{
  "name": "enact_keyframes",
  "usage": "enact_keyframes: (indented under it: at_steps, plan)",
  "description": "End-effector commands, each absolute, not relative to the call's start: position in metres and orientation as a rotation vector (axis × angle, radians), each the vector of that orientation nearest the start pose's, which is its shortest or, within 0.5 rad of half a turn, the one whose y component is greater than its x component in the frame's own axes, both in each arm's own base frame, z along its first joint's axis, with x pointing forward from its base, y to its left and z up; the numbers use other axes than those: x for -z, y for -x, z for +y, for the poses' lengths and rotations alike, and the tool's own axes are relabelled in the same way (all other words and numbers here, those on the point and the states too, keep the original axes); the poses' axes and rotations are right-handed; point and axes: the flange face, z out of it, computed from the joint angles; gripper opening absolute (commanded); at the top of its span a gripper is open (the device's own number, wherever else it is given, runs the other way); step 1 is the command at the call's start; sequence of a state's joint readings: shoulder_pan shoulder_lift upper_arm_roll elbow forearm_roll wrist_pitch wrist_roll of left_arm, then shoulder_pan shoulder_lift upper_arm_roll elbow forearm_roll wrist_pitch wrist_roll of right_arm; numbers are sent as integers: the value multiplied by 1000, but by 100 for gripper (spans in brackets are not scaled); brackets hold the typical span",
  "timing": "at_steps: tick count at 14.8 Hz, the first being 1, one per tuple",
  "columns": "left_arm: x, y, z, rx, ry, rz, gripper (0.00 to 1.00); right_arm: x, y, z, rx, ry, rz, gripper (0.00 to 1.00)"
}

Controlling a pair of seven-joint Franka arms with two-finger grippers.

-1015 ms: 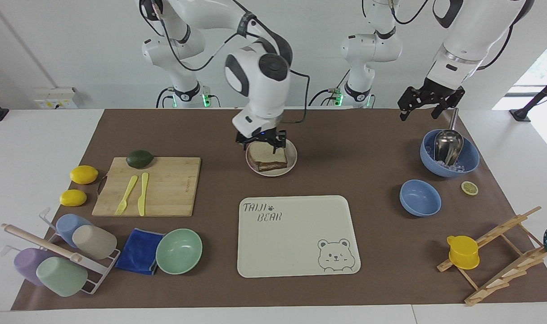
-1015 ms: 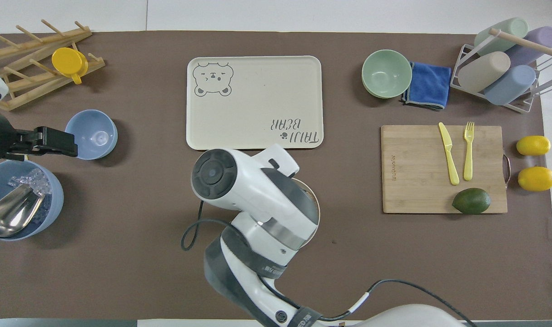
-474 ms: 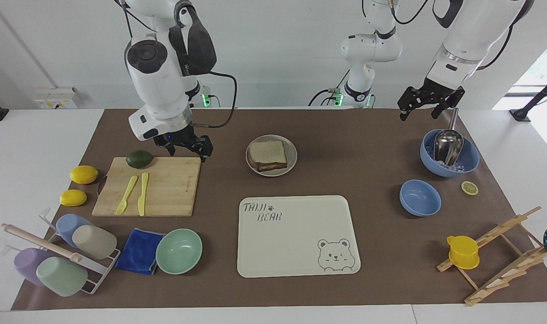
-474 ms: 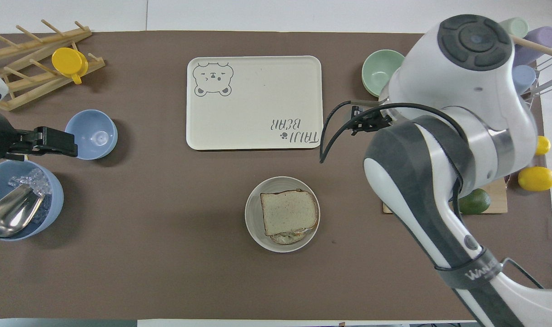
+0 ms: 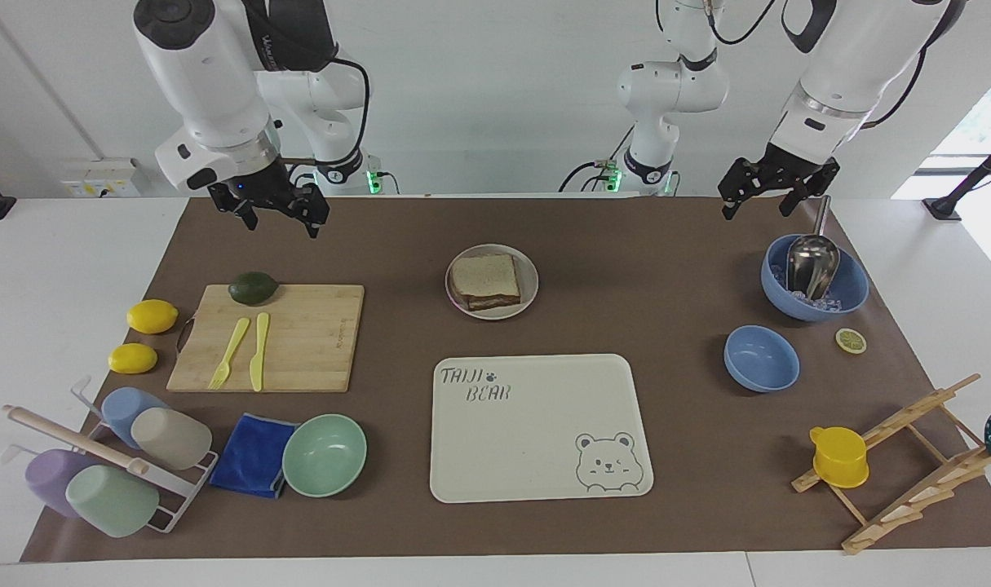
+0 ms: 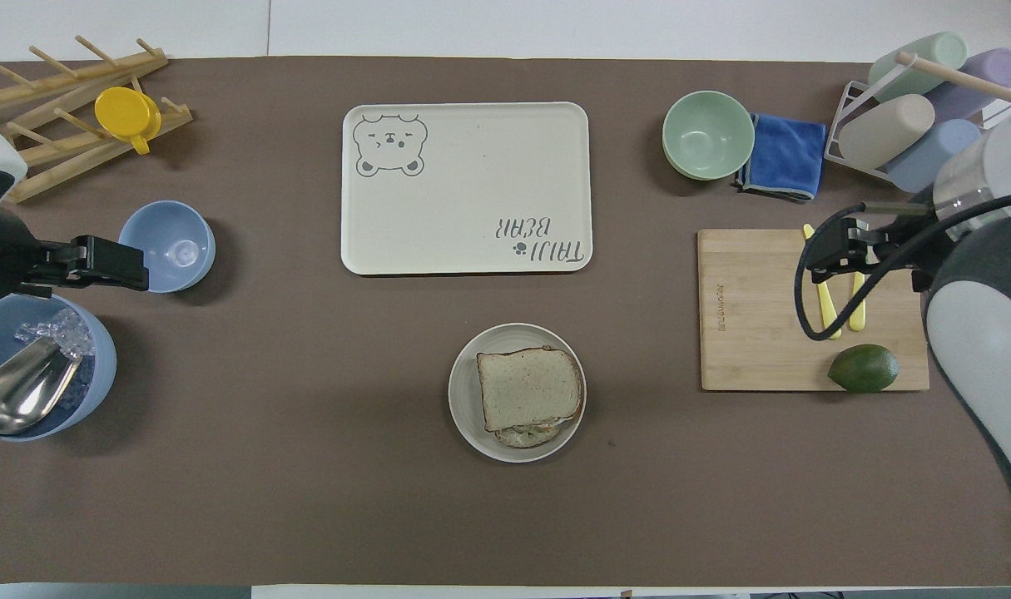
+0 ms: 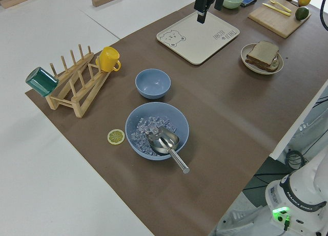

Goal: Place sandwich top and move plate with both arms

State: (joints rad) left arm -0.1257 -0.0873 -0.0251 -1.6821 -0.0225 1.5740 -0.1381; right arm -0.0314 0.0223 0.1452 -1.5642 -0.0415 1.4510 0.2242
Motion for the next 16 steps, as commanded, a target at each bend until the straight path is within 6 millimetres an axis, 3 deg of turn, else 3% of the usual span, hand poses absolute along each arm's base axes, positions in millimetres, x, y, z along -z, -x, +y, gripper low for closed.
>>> enact_keyframes:
  at_steps: [1, 2, 4, 5, 6, 8, 11, 14, 15, 16]
  plan:
    - [-605, -510, -97, -56, 3193, 48, 100, -618, -532, 19, -209, 3154, 70, 100]
    - [-598, -507, -108, -61, 3228, 28, 100, -629, -530, 0, -210, 3141, 99, 100]
    - [-579, -493, -134, -35, 3263, -12, 100, -640, -527, -6, -236, 3130, 79, 100]
    - [-565, -485, -152, -18, 3283, 1, 100, -638, -535, -6, -138, 3139, 44, 100]
    - [-553, -480, -167, -16, 3288, 6, 100, -619, -538, 1, -162, 3150, 23, 100]
    - [-528, -469, -202, -24, 3286, 10, 100, -617, -534, -1, -195, 3137, 24, 100]
    - [-479, -448, -235, -43, 3284, 13, 100, -604, -538, -7, -259, 3146, 33, 100]
    - [-425, -434, -260, -70, 3270, 56, 100, -604, -537, -8, -268, 3142, 25, 100]
    - [-409, -431, -269, -72, 3272, 26, 100, -602, -536, -13, -275, 3138, 6, 100]
    - [-396, -423, -281, -84, 3276, -34, 100, -602, -535, -32, -273, 3131, 11, 100]
